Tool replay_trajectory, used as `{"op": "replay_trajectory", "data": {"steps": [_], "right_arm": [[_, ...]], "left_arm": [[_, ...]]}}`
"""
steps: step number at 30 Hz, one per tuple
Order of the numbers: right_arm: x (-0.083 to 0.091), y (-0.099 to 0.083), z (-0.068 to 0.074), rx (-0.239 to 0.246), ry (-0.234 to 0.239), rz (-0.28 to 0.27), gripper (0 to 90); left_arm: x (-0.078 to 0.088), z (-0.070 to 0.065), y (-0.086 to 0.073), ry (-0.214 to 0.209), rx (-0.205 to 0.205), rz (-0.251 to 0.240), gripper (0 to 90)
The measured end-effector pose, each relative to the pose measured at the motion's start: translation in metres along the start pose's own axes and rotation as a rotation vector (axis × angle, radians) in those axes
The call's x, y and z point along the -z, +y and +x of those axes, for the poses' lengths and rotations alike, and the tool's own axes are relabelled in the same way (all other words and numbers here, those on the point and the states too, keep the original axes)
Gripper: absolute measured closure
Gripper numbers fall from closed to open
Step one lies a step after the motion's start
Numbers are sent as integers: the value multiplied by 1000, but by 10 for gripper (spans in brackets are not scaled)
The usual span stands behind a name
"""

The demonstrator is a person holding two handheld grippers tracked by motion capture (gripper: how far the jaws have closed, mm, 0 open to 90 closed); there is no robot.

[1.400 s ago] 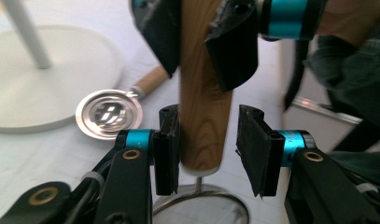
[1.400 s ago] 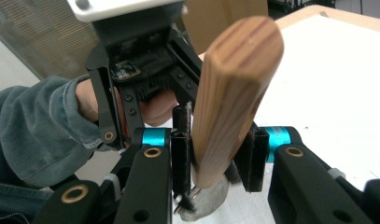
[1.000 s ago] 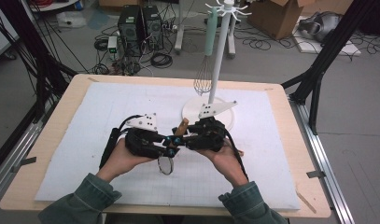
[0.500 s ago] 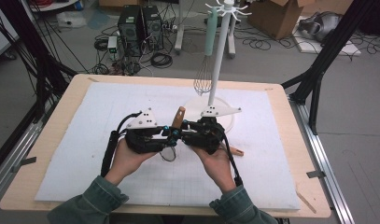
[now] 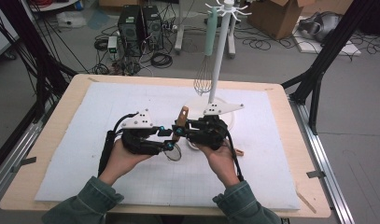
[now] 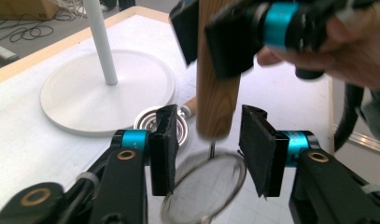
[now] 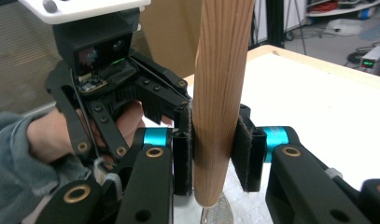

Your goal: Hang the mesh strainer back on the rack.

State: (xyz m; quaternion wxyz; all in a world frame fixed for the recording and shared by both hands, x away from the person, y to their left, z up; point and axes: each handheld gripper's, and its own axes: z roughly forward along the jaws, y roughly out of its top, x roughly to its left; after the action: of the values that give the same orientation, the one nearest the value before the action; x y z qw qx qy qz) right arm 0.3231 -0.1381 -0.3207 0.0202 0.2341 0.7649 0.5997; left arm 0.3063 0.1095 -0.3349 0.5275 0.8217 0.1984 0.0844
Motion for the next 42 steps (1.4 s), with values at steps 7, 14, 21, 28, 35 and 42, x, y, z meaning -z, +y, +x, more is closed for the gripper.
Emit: {"op": "replay_trajectory", "data": {"steps": [7, 14, 21, 28, 35, 42], "right_arm": [[11, 4, -9, 33, 26, 52, 723], [20, 10, -16, 40, 58, 91, 722], [30, 18, -25, 55, 58, 121, 722], [37, 29, -31, 68, 69, 132, 722], [40, 44, -37, 84, 63, 147, 722], [46, 61, -47, 92, 53, 153, 722]], "left_arm": [[8, -1, -8, 6, 0, 9, 473], [16, 2, -18, 32, 15, 7, 401], [26, 6, -30, 72, 24, 5, 374], [33, 14, -42, 97, 40, 10, 327], [39, 19, -52, 125, 37, 10, 309], [49, 27, -58, 149, 52, 1, 285]]}}
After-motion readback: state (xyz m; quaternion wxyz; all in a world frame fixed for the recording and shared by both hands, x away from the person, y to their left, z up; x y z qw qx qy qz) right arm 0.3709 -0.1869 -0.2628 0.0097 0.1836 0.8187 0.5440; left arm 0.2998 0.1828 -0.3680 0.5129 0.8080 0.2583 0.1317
